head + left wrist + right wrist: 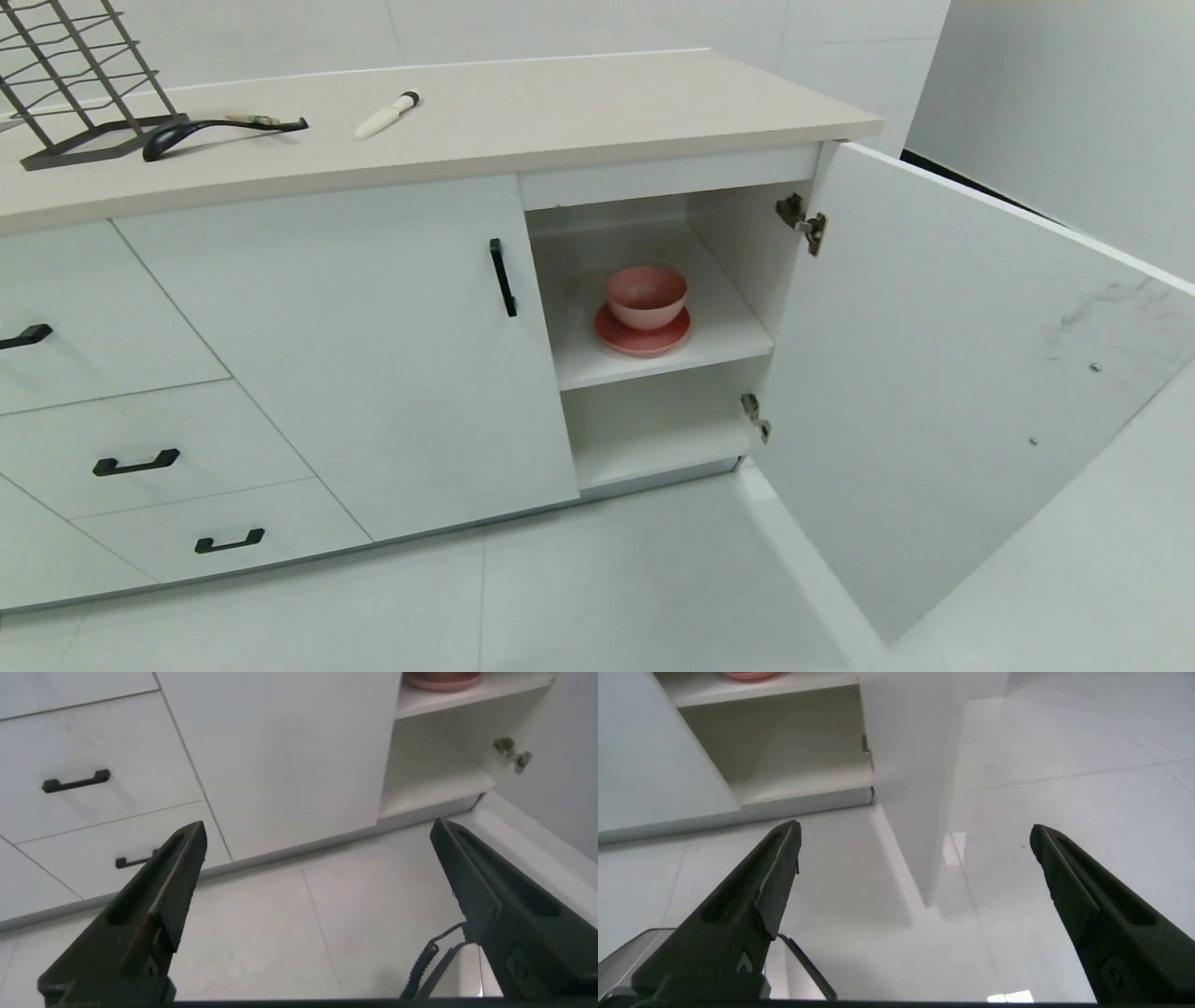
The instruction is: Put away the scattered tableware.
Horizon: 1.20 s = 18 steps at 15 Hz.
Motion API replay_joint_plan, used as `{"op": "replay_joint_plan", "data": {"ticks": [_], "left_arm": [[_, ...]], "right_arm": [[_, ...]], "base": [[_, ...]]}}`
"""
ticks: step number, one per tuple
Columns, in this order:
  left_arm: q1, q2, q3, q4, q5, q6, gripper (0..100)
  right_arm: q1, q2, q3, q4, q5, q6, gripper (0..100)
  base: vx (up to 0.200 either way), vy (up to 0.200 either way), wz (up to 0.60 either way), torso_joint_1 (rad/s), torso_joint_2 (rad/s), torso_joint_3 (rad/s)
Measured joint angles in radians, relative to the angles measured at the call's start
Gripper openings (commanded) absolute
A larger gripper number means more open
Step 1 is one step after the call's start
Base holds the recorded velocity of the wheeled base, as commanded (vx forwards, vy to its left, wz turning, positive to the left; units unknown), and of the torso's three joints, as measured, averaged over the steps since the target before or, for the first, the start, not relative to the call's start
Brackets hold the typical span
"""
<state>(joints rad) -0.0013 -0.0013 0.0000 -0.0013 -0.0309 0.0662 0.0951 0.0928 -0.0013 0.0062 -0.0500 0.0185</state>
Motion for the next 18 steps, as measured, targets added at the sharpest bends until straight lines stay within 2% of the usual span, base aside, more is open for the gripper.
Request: {"op": "replay_joint_plan", "data": {"ticks": [1, 7, 10, 15, 18], "left_arm": [[0.0, 0.0, 0.0, 0.0, 0.0, 0.0, 100], [0.0, 0.0, 0.0, 0.0, -0.001, 0.003, 100], [-0.002, 0.0, 0.0, 0.0, 0.0, 0.003, 100], [0.0, 0.0, 0.0, -0.001, 0.0, 0.0, 100], [0.0, 0.0, 0.0, -0.001, 0.0, -0.002, 100]], "right_arm": [[0.0, 0.0, 0.0, 0.0, 0.0, 0.0, 100], [0.0, 0.001, 0.0, 0.0, 0.0, 0.0, 100], [-0.001, 0.002, 0.0, 0.0, 0.0, 0.0, 100], [0.0, 0.003, 0.0, 0.0, 0.004, -0.002, 100], [0.0, 0.003, 0.0, 0.0, 0.004, -0.002, 100]], "base": [[-0.2, -0.2, 0.0, 0.002, 0.0, 0.002], [-0.2, 0.0, 0.0, 0.004, 0.0, 0.0], [0.0, -0.2, 0.0, -0.006, 0.0, 0.001], [0.0, -0.2, 0.6, -0.001, 0.0, 0.002], [0.2, -0.2, 0.0, 0.002, 0.0, 0.001]]}}
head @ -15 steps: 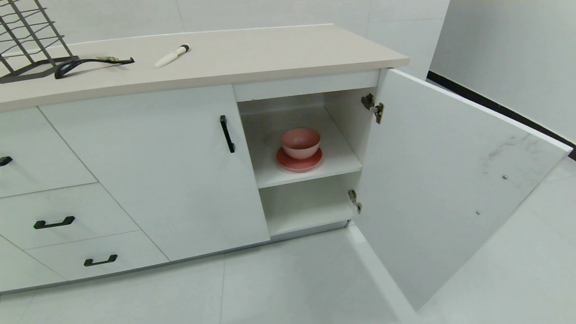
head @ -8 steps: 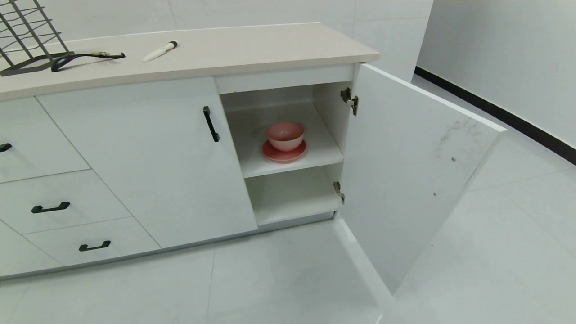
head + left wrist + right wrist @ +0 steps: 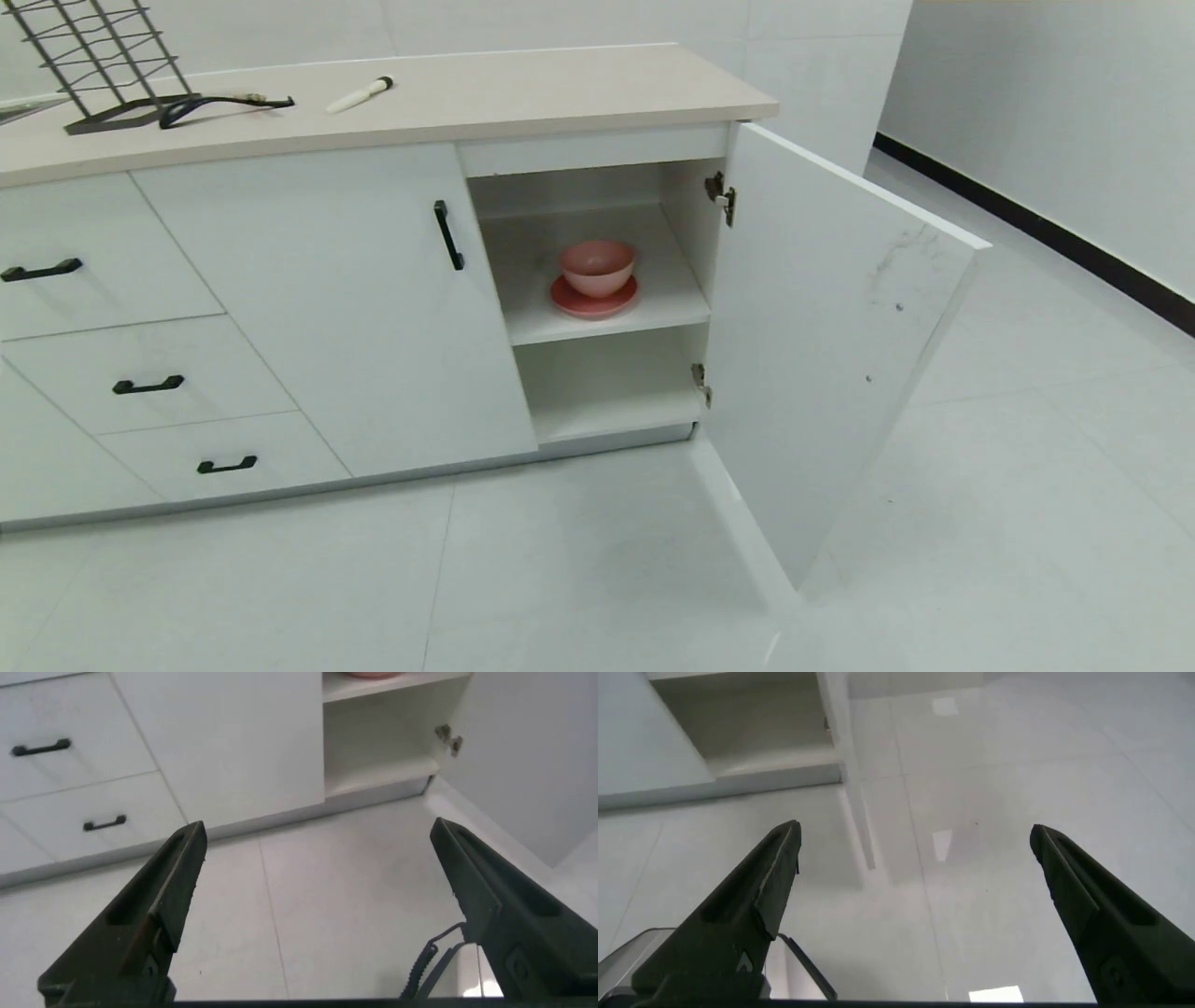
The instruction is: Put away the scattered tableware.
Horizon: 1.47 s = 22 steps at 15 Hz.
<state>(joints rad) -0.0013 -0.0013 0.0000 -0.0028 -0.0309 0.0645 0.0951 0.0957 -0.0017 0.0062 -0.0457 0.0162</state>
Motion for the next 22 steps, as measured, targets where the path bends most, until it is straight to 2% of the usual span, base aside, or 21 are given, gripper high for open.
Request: {"op": "replay_joint_plan", "data": {"ticks": [5, 6, 9, 12, 16, 19, 22], "left_arm": [[0.0, 0.0, 0.0, 0.0, 0.0, -0.002, 100], [0.0, 0.0, 0.0, 0.0, 0.0, -0.002, 100], [-0.002, 0.0, 0.0, 0.002, 0.0, -0.015, 100], [0.0, 0.0, 0.0, 0.001, 0.0, -0.018, 100], [-0.001, 0.0, 0.0, 0.002, 0.0, -0.018, 100], [0.0, 0.0, 0.0, 0.001, 0.0, -0.018, 100], [0.0, 0.0, 0.0, 0.003, 0.0, -0.019, 100]], "right_arm": [[-0.001, 0.0, 0.0, 0.0, 0.001, -0.001, 100], [0.0, 0.0, 0.0, 0.001, 0.0, -0.006, 0], [-0.001, 0.001, 0.0, 0.001, 0.003, -0.016, 0], [-0.051, -0.024, 0.0, 0.0, 0.007, -0.023, 0], [-0.09, -0.08, 0.0, -0.022, 0.072, -0.037, 0], [-0.091, -0.054, -0.008, -0.238, 0.113, -0.047, 0], [-0.075, 0.116, -0.077, -0.391, 0.148, -0.064, 0]], "base": [[0.04, -0.04, 0.0, 0.0, 0.0, 0.0], [0.0, 0.0, 0.0, 0.0, 0.0, 0.0], [0.0, 0.0, 0.0, 0.0, 0.0, 0.0], [0.0, 0.0, 0.0, 0.0, 0.0, 0.0], [0.0, 0.0, 0.0, 0.0, 0.0, 0.0], [0.0, 0.0, 0.0, 0.0, 0.0, 0.0], [0.0, 0.0, 0.0, 0.0, 0.0, 0.0]]}}
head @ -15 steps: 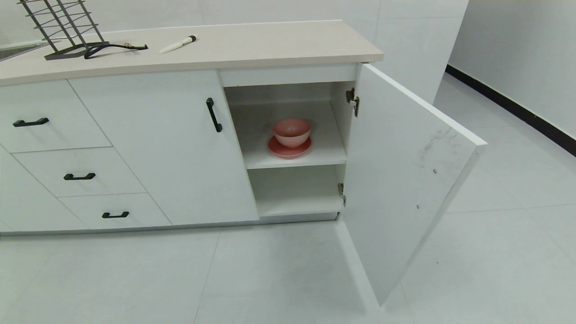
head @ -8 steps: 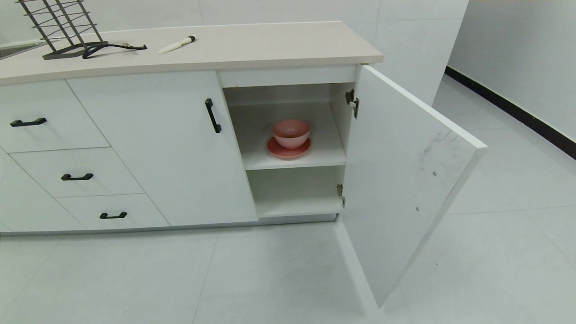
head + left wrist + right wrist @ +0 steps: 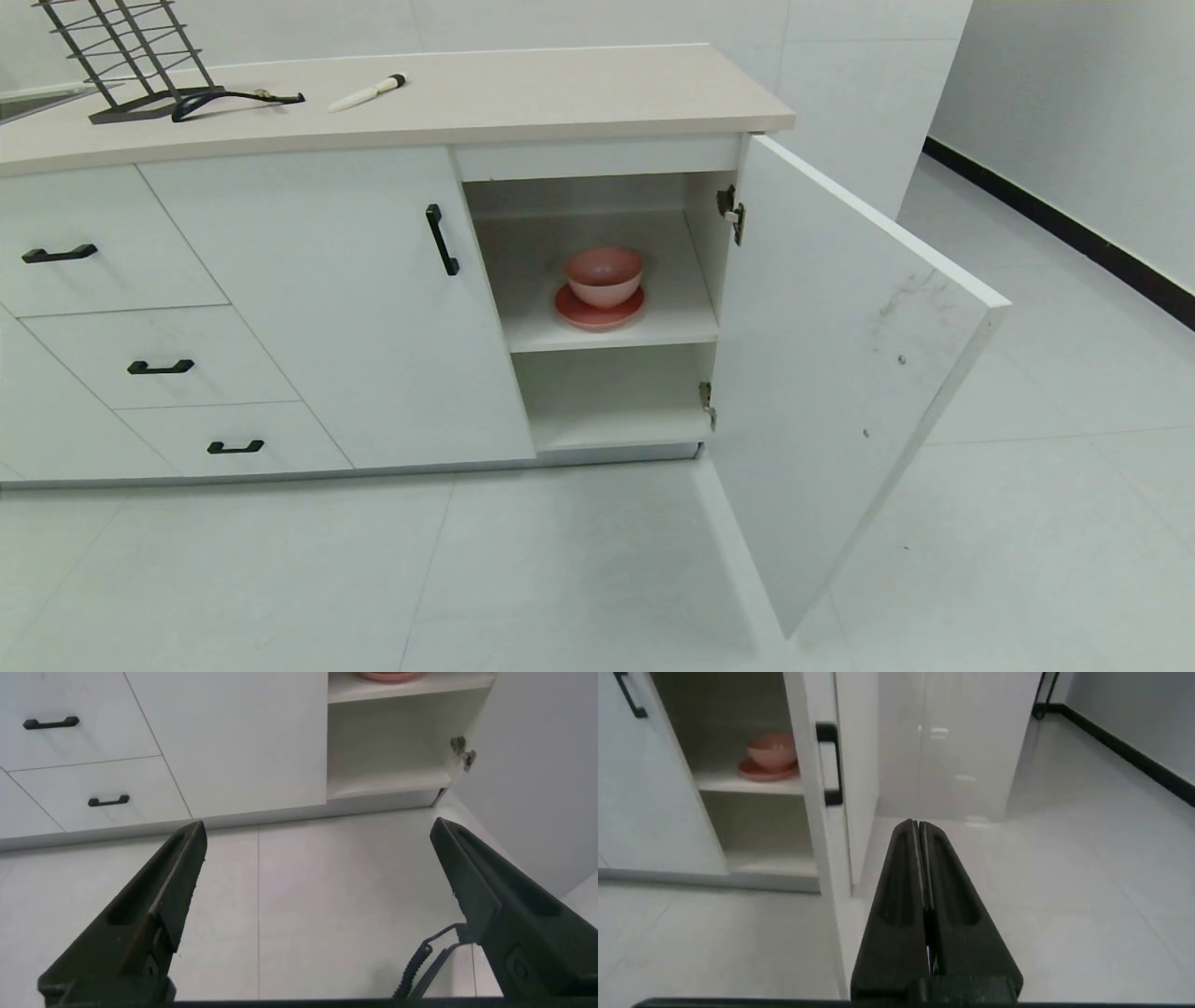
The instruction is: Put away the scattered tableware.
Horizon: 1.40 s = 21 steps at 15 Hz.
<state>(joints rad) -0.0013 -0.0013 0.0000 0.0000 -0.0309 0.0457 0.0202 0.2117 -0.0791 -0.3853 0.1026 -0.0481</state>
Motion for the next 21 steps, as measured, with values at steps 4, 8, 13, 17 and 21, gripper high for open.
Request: {"op": "replay_joint_plan", "data": {"ticks": [4, 8, 13, 17, 21], "left_arm": [[0.0, 0.0, 0.0, 0.0, 0.0, 0.0, 100], [0.0, 0.0, 0.0, 0.0, 0.0, -0.001, 100], [0.0, 0.0, 0.0, 0.0, 0.0, -0.001, 100], [0.0, 0.001, 0.0, 0.0, 0.002, -0.004, 100], [0.0, 0.001, 0.0, 0.0, 0.004, -0.003, 100]], "right_arm": [[0.029, 0.446, -0.05, -0.54, 0.099, -0.041, 0], [0.048, 0.946, -0.093, -0.919, 0.226, -0.072, 0], [0.074, 1.258, -0.228, -1.011, 0.263, -0.082, 0], [0.076, 1.405, -0.321, -1.025, 0.263, -0.082, 0], [0.081, 1.483, -0.362, -1.031, 0.264, -0.082, 0]], "base": [[0.0, 0.0, 0.0, 0.0, 0.0, 0.0], [0.0, 0.0, 0.0, 0.0, 0.0, 0.0], [0.0, 0.0, 0.0, 0.0, 0.0, 0.0], [0.0, 0.0, 0.0, 0.0, 0.0, 0.0], [0.0, 0.0, 0.0, 0.0, 0.0, 0.0]]}}
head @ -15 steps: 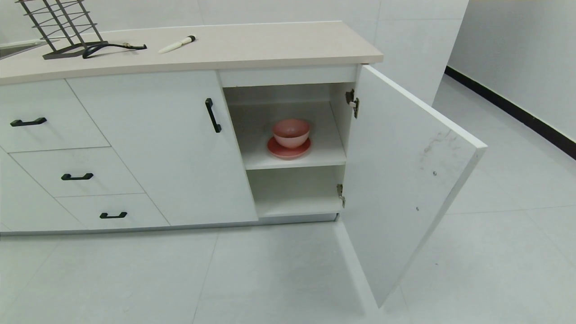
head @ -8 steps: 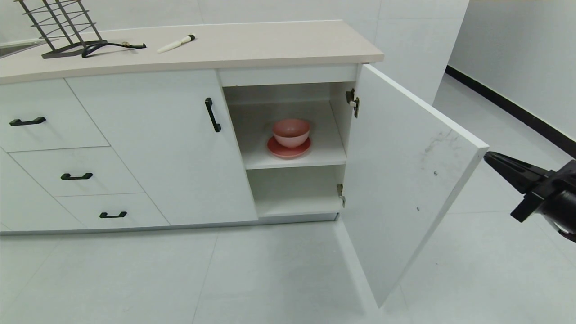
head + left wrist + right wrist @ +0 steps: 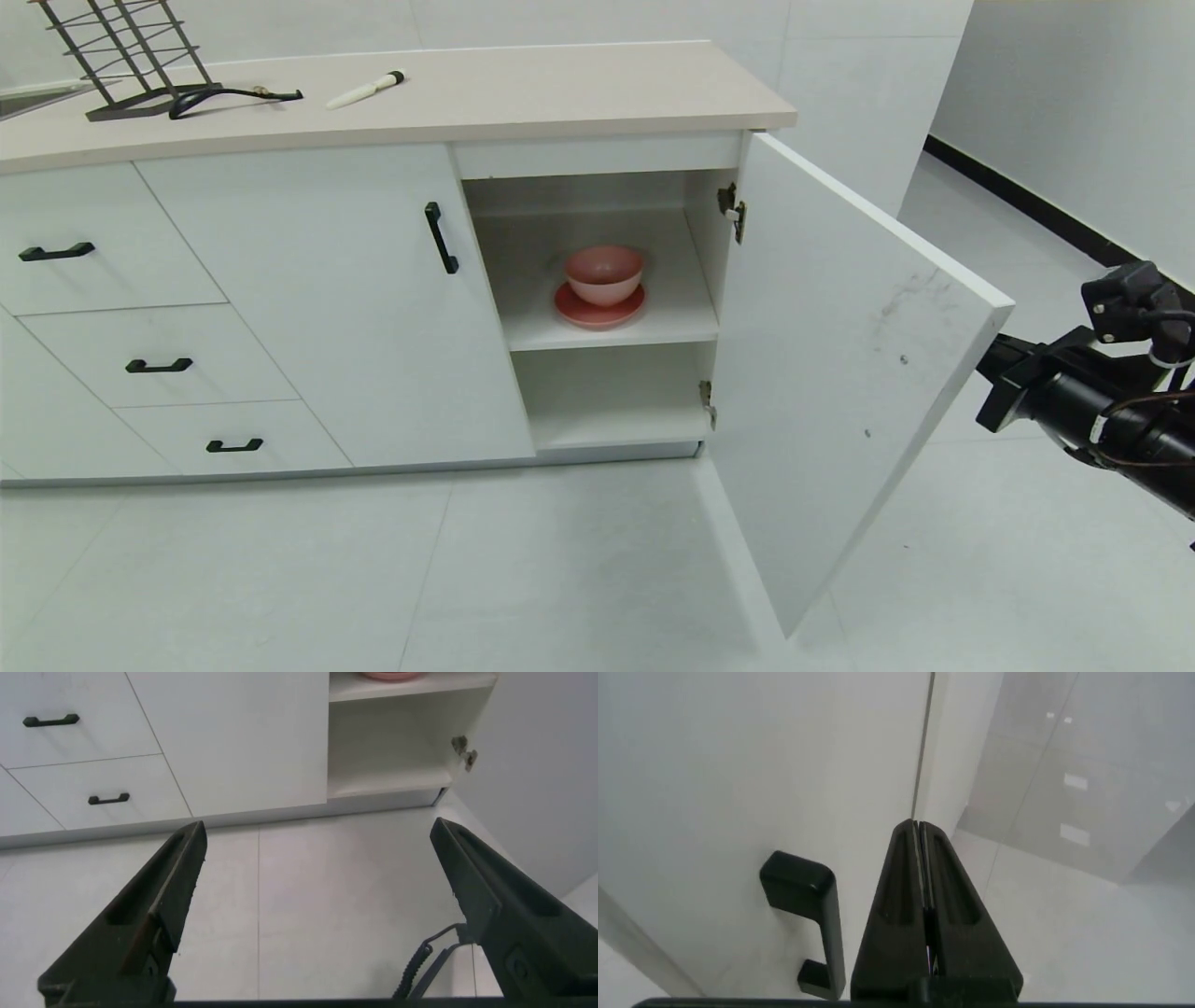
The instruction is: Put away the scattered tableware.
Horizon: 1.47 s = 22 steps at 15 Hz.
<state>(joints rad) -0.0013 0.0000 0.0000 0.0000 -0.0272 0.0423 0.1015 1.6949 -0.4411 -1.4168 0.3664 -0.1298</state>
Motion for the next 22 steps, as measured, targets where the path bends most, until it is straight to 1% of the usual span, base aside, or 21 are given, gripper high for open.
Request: {"op": "replay_joint_plan", "data": {"ticks": [3, 12, 13, 15, 16, 20, 22], "left_arm": [[0.0, 0.0, 0.0, 0.0, 0.0, -0.001, 100], [0.0, 0.0, 0.0, 0.0, 0.0, -0.001, 100], [0.0, 0.0, 0.0, 0.0, 0.0, -0.004, 100], [0.0, 0.0, 0.0, 0.0, 0.005, -0.022, 100], [0.0, 0.0, 0.0, 0.001, 0.009, -0.025, 100], [0.0, 0.0, 0.0, 0.001, 0.01, -0.023, 100], [0.0, 0.0, 0.0, 0.001, 0.011, -0.021, 100]], "right_arm": [[0.013, 0.013, 0.001, 0.0, 0.0, 0.0, 0], [0.131, 0.004, 0.02, -0.001, 0.0, 0.0, 0], [0.147, 0.004, 0.021, -0.002, -0.001, 0.0, 0], [0.182, 0.005, 0.02, -0.003, 0.0, 0.0, 0], [0.195, 0.007, 0.019, -0.004, 0.0, 0.0, 0], [0.239, 0.022, 0.008, -0.004, -0.001, 0.0, 0], [0.275, 0.035, -0.013, -0.004, -0.001, 0.0, 0]], "base": [[0.0, 0.0, 0.0, 0.0, 0.0, 0.0], [0.0, 0.0, 0.0, 0.0, 0.0, 0.0], [0.0, 0.0, 0.0, 0.0, 0.0, 0.0], [0.0, 0.0, 0.0, 0.0, 0.0, 0.0], [0.0, 0.0, 0.0, 0.0, 0.0, 0.0], [0.0, 0.0, 0.0, 0.0, 0.0, 0.0], [0.0, 0.0, 0.0, 0.0, 0.0, 0.0]]}}
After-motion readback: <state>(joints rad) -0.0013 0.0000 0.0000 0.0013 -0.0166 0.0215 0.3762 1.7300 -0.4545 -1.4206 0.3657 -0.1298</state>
